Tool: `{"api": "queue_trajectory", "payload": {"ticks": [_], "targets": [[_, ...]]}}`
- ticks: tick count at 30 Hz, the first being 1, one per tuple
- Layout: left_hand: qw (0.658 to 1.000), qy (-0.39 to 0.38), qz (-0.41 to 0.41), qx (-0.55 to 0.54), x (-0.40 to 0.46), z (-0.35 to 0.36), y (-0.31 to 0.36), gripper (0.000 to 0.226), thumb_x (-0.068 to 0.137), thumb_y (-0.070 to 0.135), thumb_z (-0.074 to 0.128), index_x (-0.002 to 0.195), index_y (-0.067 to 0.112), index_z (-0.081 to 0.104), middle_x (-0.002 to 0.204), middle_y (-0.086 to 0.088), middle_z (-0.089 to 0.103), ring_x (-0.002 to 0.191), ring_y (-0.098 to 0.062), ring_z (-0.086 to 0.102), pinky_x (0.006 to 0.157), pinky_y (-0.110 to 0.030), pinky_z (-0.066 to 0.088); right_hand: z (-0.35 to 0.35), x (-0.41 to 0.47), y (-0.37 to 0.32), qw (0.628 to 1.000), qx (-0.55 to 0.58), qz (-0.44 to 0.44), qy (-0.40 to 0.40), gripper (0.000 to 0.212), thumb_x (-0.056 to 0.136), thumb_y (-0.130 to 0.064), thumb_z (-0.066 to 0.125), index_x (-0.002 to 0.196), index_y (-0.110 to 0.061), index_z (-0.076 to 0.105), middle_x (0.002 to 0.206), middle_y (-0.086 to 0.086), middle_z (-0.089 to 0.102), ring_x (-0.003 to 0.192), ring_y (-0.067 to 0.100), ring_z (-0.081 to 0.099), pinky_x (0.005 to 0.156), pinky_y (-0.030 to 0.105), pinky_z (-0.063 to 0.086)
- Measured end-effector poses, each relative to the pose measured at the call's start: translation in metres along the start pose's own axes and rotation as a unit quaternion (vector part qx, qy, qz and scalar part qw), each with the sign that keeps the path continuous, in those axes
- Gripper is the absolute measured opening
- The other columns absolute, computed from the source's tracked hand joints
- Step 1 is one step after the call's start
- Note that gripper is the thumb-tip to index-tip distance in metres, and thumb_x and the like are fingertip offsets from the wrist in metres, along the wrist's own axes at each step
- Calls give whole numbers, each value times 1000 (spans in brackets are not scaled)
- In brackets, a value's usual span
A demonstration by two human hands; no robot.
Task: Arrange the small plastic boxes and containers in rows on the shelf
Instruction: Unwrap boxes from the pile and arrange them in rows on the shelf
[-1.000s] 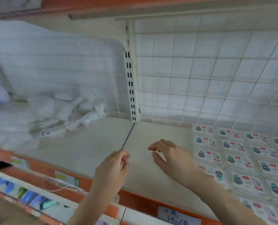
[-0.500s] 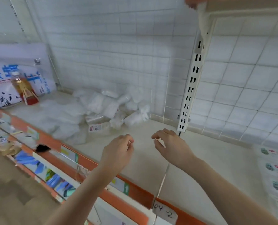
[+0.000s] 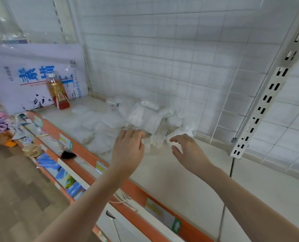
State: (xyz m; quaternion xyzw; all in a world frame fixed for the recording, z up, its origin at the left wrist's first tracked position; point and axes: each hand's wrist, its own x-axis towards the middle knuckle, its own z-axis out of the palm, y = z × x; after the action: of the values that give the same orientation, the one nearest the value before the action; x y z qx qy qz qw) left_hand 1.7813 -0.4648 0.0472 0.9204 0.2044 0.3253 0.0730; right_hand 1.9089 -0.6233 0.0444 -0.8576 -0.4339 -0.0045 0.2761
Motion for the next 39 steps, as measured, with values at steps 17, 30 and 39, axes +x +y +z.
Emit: {"api": "queue_trajectory", "payload": {"ticks": [17,30,39], "targets": [[984,-87,-60,140,51,14,-67,48,89,13,43,136,16,34,138,-3,41,129,-23,31,97,-36,29,37,111,-66,995,-87,17,-35,95,83,-48,63,149,-19,3,156,10,0,144,29,2,115,45,17],[976,-105,-152,118,59,15,-97,60,91,44,51,139,16,29,149,-17,24,139,-38,18,109,-47,24,57,132,-62,995,-96,6,30,90,79,-51,64,147,-19,15,145,3,24,132,28,27,105,44,30],[986,-34,-114,114,65,18,-97,38,88,26,57,121,10,49,124,-13,51,115,-34,46,92,-41,41,42,122,-56,986,125,29,107,63,89,-51,52,139,-17,35,137,0,43,127,19,37,107,41,31]]}}
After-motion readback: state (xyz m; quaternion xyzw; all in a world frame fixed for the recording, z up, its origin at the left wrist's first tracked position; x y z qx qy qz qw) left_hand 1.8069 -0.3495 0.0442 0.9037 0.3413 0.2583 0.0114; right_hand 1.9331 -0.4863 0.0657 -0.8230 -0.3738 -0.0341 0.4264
